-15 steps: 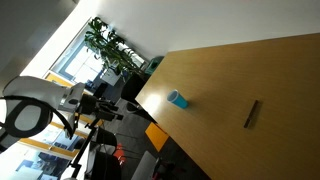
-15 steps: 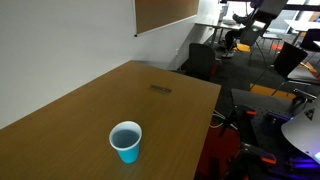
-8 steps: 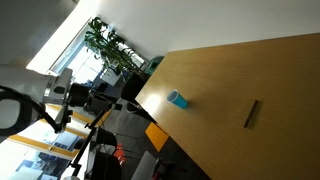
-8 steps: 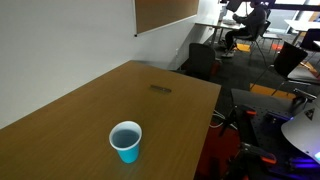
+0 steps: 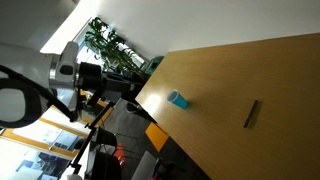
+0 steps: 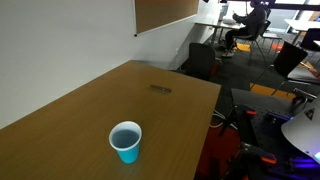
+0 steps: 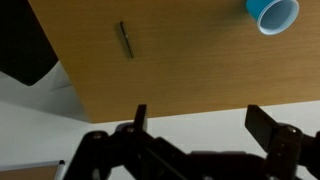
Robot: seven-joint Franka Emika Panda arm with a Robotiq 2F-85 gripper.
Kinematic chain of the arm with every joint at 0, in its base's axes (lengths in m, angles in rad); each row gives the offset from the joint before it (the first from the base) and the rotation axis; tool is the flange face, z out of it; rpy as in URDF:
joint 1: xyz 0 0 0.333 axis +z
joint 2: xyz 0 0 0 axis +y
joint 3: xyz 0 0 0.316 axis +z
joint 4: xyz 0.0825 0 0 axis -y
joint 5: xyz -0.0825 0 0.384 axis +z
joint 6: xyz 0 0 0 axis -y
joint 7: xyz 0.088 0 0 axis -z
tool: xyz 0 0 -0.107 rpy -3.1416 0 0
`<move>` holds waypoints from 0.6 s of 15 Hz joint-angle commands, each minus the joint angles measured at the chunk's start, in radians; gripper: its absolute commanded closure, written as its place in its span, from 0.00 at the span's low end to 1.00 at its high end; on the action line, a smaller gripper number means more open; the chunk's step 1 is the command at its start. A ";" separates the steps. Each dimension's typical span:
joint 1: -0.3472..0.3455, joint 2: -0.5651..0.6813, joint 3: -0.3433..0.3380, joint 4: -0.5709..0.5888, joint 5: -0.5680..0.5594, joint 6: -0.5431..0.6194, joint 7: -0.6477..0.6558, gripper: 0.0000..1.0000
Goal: Put the pen in the cup
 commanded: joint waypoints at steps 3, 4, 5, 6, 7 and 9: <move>-0.033 0.248 -0.066 0.117 -0.008 0.117 -0.077 0.00; -0.035 0.279 -0.077 0.130 -0.006 0.129 -0.091 0.00; -0.039 0.307 -0.089 0.140 -0.006 0.139 -0.106 0.00; -0.041 0.333 -0.098 0.150 -0.006 0.149 -0.116 0.00; -0.047 0.358 -0.106 0.157 -0.006 0.158 -0.126 0.00; -0.048 0.403 -0.125 0.168 0.009 0.177 -0.147 0.00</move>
